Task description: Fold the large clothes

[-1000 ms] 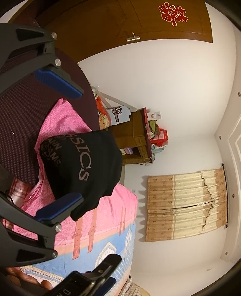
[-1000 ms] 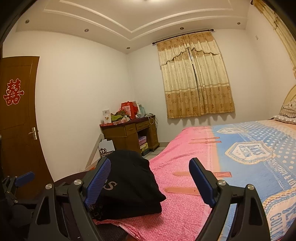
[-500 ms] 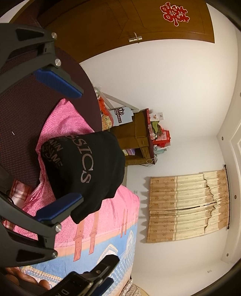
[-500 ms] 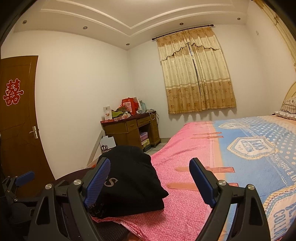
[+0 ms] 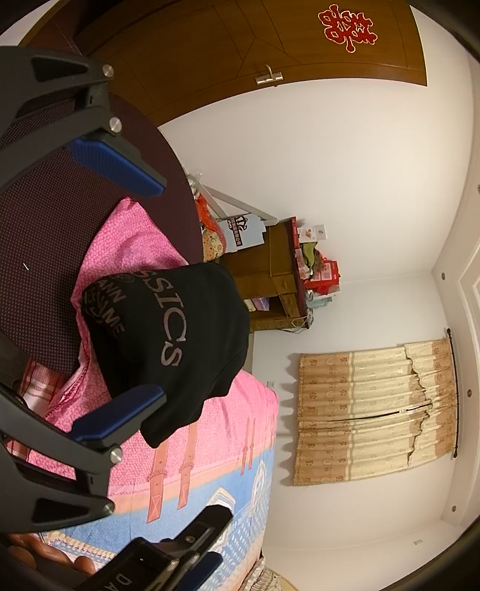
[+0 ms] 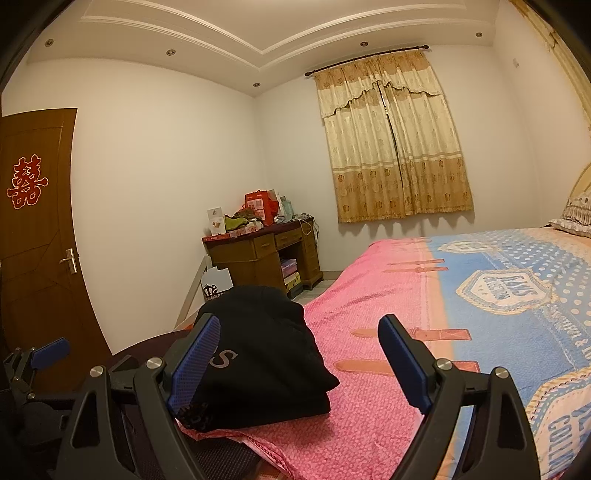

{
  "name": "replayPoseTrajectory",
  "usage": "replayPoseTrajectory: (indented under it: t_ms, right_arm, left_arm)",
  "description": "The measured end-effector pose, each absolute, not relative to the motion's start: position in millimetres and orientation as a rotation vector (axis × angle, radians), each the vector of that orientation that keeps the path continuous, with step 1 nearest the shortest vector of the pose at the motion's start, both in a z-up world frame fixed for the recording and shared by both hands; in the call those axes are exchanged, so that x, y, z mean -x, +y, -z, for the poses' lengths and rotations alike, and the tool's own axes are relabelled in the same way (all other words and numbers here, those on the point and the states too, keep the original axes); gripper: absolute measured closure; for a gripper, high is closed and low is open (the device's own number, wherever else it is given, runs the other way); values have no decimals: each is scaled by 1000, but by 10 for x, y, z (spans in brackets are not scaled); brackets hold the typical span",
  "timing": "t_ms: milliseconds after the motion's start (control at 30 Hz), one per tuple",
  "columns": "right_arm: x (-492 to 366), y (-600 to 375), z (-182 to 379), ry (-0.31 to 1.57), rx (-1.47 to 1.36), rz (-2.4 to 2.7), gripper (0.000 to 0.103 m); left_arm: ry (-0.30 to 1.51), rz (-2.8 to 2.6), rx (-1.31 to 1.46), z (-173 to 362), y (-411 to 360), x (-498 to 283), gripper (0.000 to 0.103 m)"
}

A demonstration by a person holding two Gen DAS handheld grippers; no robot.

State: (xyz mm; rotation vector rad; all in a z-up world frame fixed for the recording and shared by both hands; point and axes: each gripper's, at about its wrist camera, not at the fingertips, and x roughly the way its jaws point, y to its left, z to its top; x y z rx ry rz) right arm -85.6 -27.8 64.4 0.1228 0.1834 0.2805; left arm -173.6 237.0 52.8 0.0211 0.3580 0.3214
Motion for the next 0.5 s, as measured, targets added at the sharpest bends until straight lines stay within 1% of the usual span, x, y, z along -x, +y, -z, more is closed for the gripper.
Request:
replayPoseTrajectory:
  t_ms: [500]
  right_arm:
    - [835,-310,-611,195,-129,-274,15]
  left_arm:
    - [355,-373,-19,-543,2496,1703,0]
